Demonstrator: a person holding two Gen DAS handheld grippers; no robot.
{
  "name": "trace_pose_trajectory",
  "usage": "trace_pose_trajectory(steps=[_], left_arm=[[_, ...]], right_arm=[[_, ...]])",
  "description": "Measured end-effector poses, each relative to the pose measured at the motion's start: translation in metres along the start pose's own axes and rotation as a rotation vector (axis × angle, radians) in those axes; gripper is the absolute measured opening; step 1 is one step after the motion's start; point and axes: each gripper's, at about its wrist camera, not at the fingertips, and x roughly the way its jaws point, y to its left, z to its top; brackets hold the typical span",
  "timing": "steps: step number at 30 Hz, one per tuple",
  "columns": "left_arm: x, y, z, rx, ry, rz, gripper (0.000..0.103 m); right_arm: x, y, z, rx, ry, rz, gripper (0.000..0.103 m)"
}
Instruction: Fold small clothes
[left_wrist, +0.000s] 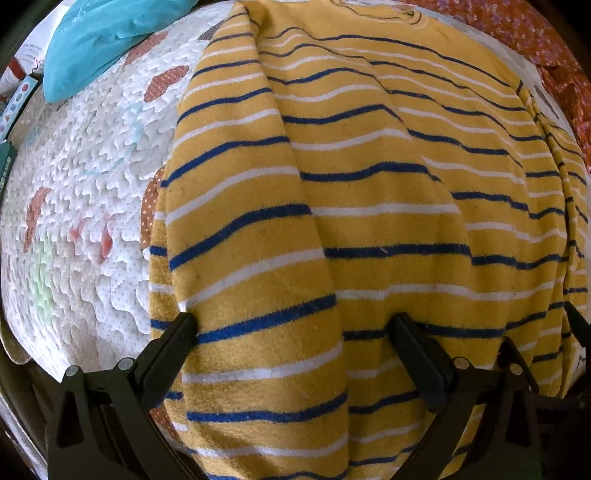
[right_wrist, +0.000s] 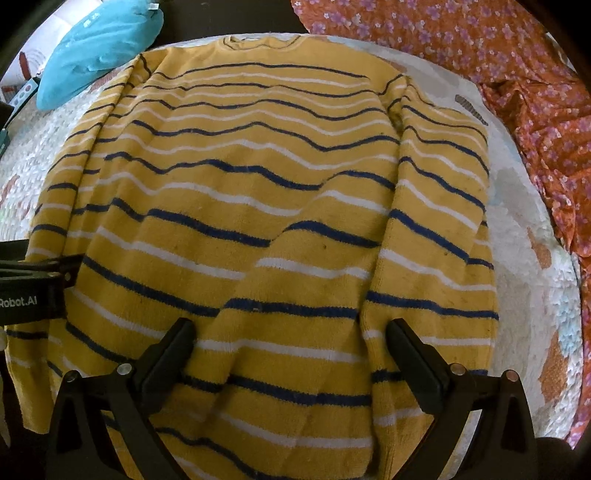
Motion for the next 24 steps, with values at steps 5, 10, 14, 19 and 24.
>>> trace_pose_trajectory(steps=[5,10,14,19,24], left_arm=[[0.014,0.007,0.010,-0.002,-0.007,0.034,0.103],[0.010,0.012,0.008,-0.014,-0.031,0.059,0.103],[0.008,0.017,0.017,-0.014,-0.040,0.046,0.100],[-0.013,0.035,0.022,-0.051,-0.073,-0.003,0.077],[-0.041,0.048,0.023,-0.063,-0.143,-0.054,0.077]], right_arm=[[-0.001,0.002,0.000,0.017,-0.004,-0.013,0.103],[-0.004,0.004,-0.002,0.027,-0.032,-0.036,0.103],[-0.009,0.011,-0.010,-0.006,-0.074,-0.075,0.103],[-0.030,0.009,-0.008,-0.015,-0.109,-0.060,0.099],[-0.063,0.002,-0.006,0.025,-0.167,-0.014,0.097]])
